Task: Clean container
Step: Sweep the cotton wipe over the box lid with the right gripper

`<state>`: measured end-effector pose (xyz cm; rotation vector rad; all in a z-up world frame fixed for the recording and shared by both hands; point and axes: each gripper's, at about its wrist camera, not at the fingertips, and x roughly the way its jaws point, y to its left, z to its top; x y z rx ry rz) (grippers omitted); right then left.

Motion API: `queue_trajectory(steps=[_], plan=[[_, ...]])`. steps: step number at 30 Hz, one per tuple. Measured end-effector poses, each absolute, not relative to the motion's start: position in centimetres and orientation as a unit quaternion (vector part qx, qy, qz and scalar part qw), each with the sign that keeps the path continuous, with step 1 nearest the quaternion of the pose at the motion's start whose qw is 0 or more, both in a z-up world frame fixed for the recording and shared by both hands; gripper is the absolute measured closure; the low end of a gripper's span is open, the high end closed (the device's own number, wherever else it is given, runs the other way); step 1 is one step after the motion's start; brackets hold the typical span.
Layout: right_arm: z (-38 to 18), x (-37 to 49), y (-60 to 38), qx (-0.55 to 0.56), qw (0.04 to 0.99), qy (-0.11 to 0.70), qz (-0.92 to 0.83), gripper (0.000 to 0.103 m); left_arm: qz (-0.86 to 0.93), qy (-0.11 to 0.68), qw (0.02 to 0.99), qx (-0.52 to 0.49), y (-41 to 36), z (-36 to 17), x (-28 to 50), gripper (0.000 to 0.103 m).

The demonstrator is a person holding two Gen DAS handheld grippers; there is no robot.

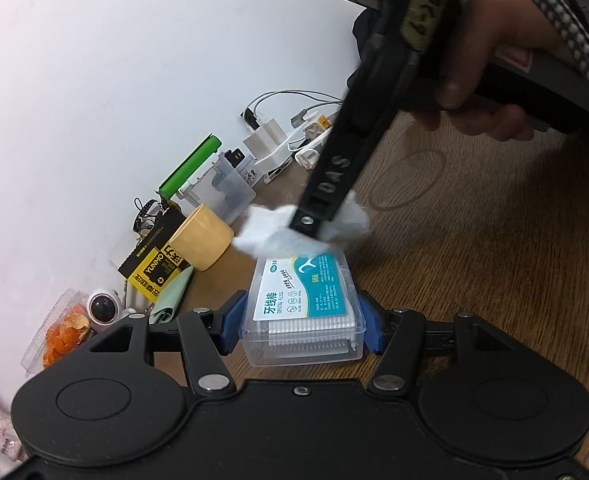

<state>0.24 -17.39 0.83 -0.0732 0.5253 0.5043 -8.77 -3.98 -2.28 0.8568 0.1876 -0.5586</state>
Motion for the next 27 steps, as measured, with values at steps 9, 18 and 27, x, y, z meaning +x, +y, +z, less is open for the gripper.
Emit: queue_trajectory(steps=[9, 18, 27], plan=[[1.5, -1.5, -16.9, -0.037, 0.934, 0.228, 0.273, 0.083, -0.268, 0.093, 0.868, 0.407, -3.9, -2.3, -8.4, 0.046], [1.2, -3.7, -16.6, -0.052, 0.922, 0.230, 0.308, 0.082, -0.268, 0.094, 0.868, 0.407, -4.0, -2.3, -8.8, 0.046], [1.0, -2.5, -18.4, -0.040, 0.930, 0.249, 0.266, 0.082, -0.268, 0.093, 0.868, 0.407, -3.9, -2.3, -8.8, 0.046]])
